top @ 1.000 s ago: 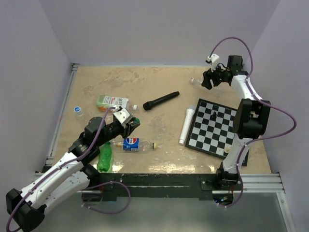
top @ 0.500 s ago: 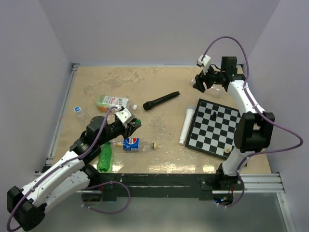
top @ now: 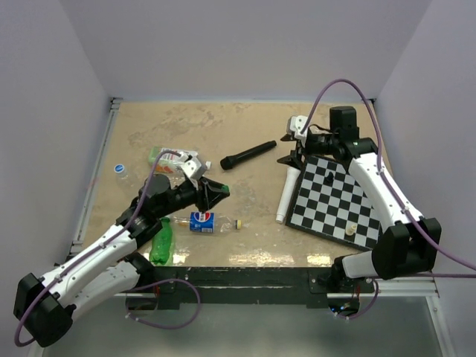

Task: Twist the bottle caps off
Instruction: Place the bottle cap at the center of the board.

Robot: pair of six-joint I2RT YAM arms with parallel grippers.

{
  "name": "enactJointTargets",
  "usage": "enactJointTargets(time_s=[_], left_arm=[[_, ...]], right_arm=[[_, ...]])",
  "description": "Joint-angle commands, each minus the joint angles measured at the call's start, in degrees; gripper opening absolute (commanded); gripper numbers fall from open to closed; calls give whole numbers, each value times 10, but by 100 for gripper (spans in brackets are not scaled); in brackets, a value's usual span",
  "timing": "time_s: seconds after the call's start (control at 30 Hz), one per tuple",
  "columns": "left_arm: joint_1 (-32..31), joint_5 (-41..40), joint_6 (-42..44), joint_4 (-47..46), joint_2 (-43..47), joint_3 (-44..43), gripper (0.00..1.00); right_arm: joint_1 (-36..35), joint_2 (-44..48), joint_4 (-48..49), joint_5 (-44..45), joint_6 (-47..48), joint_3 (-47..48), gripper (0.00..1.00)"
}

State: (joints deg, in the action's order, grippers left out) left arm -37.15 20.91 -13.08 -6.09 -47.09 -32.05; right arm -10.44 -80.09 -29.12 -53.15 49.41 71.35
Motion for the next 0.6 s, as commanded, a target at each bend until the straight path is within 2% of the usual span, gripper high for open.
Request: enactJointTargets(time_s=[0.0,0.23,0.57], left_arm=[[1,26,-119,-124,-20,-3,0],[1,-31,-257,-207,-60,30,0],[1,-80,-363,-277,-106,44,0]], right_arm=[[-2,13,-23,-64,73,-20,70],[-24,5,-32,-95,93,-38,69],[-105,-7,1,-77,61,-52,69]])
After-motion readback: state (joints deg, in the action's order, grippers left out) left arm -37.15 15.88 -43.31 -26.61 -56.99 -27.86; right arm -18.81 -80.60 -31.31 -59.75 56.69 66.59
